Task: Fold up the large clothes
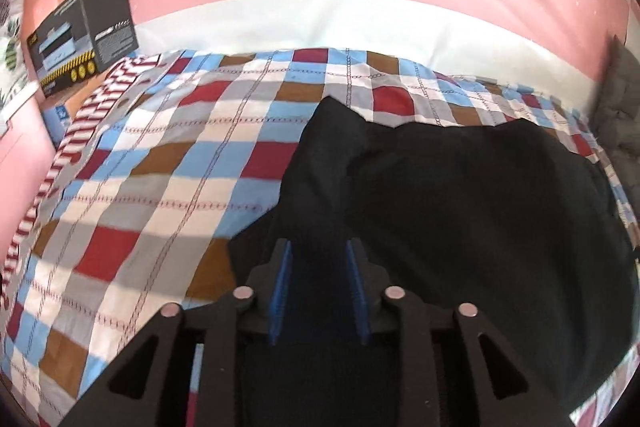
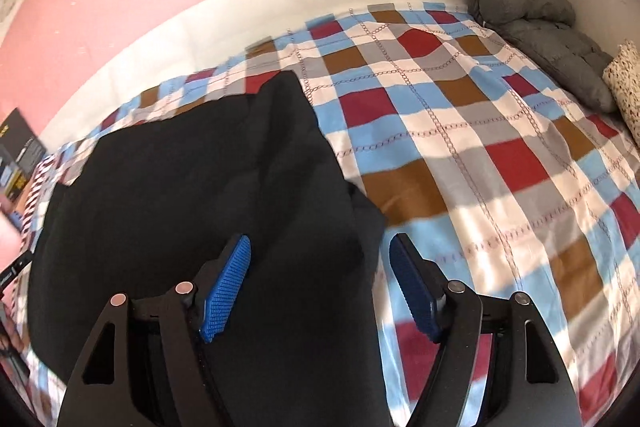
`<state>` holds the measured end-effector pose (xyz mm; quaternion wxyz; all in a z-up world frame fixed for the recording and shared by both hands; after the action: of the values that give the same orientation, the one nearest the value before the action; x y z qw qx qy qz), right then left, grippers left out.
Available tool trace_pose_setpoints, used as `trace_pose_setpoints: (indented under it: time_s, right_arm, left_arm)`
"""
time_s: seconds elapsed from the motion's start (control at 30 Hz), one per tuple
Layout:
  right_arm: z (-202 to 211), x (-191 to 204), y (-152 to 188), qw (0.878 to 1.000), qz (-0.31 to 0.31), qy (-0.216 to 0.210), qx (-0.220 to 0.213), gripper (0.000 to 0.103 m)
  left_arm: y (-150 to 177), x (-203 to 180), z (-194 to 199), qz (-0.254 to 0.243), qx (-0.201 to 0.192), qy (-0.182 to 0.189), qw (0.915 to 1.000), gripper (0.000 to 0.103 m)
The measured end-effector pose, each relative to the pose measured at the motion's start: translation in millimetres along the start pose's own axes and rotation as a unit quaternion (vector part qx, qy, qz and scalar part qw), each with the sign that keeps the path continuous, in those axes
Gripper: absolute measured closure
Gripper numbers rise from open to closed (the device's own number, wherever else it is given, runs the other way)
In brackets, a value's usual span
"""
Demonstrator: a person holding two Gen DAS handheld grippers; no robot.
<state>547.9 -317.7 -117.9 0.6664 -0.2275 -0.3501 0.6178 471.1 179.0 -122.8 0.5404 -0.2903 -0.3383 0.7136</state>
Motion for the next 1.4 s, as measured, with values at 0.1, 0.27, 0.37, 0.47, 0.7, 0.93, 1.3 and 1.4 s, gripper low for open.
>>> trace_pose_setpoints:
  time_s: [0.1,0.27,0.37,0.47,0.7,0.93,1.3,1.4]
  right_arm:
    - [18.4,-0.4,14.0,1.000,0.006,-0.013,0.000,0.031]
    - [23.2,-0.7,27.1,0.999,0.026,-0.043,0.015,0.027]
    - [15.1,-7.3,30.7,0.998,0.018,-0.045,0.026,0.027]
    - [7.8,-12.1,34.4,0.998,-0.008,-0.056,0.033,0.027]
    - [-3.8,-20.9,39.3,0.994,-0.051,-0.089,0.045,0.019]
    - [-24.6,-32.5,32.0,0.984,-0.094,-0.133,0.074,0.017]
    - [-75.3,-36.8,36.6,0.945,-0.180,-0.228,0.150,0.006]
    - [-80.6,-32.2,37.1,0.939,-0.177,-0.246,0.161,0.006]
  left_arm:
    - [13.6,8.3,17.8,0.018,0.001,0.015,0.9997,0.063]
    - [39.0,45.7,20.7,0.099,0.027,0.051,0.9934,0.050]
    - [51.4,65.1,12.5,0.139,0.052,0.062,0.9870,0.046]
    - [52.2,63.8,13.2,0.142,0.050,0.079,0.9855,0.046]
    - [47.4,43.0,-10.8,0.147,0.076,0.123,0.9785,0.038]
    - [45.8,43.0,-38.9,0.179,0.098,0.136,0.9693,0.021]
    - [56.4,42.0,-71.7,0.226,0.136,0.184,0.9469,0.008]
    - [54.3,32.0,-77.0,0.200,0.146,0.179,0.9522,0.002]
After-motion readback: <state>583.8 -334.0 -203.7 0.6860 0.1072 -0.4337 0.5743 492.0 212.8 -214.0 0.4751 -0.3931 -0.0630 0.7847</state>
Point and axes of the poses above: each gripper's, at about its wrist camera, not at the fingertips, and z roughly against the way its jaws point, x to its left, y to its underside, the point moved 7 cm from there along -z, roughly the way its jaws point, and after that the axes turned 10 degrees about -x, right-handed, at the moved point
